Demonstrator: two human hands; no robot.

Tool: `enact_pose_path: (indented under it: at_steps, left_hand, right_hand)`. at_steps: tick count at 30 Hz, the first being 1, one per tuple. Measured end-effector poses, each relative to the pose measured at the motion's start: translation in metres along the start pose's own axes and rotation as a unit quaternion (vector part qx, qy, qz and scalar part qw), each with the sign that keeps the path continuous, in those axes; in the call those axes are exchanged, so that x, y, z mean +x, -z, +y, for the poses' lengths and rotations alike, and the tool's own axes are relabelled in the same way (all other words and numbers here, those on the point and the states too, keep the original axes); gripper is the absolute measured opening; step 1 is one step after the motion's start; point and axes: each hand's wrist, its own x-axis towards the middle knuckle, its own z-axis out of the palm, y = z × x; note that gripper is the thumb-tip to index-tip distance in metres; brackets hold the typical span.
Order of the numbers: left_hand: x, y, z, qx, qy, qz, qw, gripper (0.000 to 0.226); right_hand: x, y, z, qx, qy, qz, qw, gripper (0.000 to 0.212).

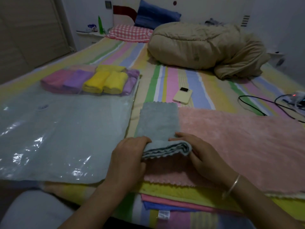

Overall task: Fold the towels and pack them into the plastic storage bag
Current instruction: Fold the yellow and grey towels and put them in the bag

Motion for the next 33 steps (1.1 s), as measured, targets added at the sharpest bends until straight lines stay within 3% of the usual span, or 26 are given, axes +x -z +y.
enact_pose_path:
  at_steps: [3,6,9,13,17,19,21,24,26,29,31,33]
  left_hand:
    - [0.002,0.011,-0.002,-0.116,-0.032,0.041,0.992,0.043]
    - [0.000,0.019,0.004,-0.240,-0.037,0.025,0.970,0.045]
    - [-0.004,0.014,0.011,-0.277,-0.033,0.015,0.960,0.026]
    - [-0.003,-0.004,0.015,-0.237,0.105,0.000,0.966,0.034]
    - [0.001,-0.019,0.013,-0.136,0.184,-0.018,0.973,0.017]
    - [0.003,-0.020,0.020,-0.083,0.200,-0.023,0.976,0.026]
    - [0.003,-0.017,0.027,-0.002,0.160,0.027,0.987,0.044]
    - [0.001,-0.011,0.037,0.040,-0.069,0.123,0.989,0.041]
    - [0.001,-0.015,0.034,0.036,-0.180,0.065,0.981,0.033]
    - [0.001,-0.025,0.018,0.073,-0.191,-0.066,0.977,0.056]
    - [0.003,-0.027,0.010,0.070,-0.180,-0.105,0.975,0.062]
    - [0.007,-0.026,0.005,0.049,-0.171,-0.125,0.976,0.065]
  right_hand:
    - [-0.004,0.022,-0.001,0.013,0.008,0.003,1.000,0.042]
    - [-0.018,0.041,-0.007,0.058,0.011,0.011,0.998,0.032]
    - [-0.034,0.043,-0.019,0.155,-0.024,0.017,0.988,0.021]
    - [-0.034,0.018,-0.015,0.239,-0.147,0.066,0.957,0.017]
    - [-0.026,-0.004,0.001,0.191,-0.222,0.083,0.953,0.016]
    - [-0.024,-0.010,0.007,0.178,-0.262,0.088,0.944,0.015]
    - [-0.022,-0.013,0.011,0.167,-0.285,0.089,0.940,0.017]
    - [-0.020,-0.014,0.013,0.150,-0.307,0.084,0.936,0.025]
    - [-0.017,-0.012,0.011,0.153,-0.313,0.086,0.933,0.030]
    - [-0.016,-0.009,0.003,0.121,-0.283,0.123,0.944,0.045]
    - [-0.018,-0.001,-0.006,0.042,-0.163,0.166,0.972,0.055]
    - [-0.018,0.008,-0.010,-0.046,0.001,0.122,0.991,0.060]
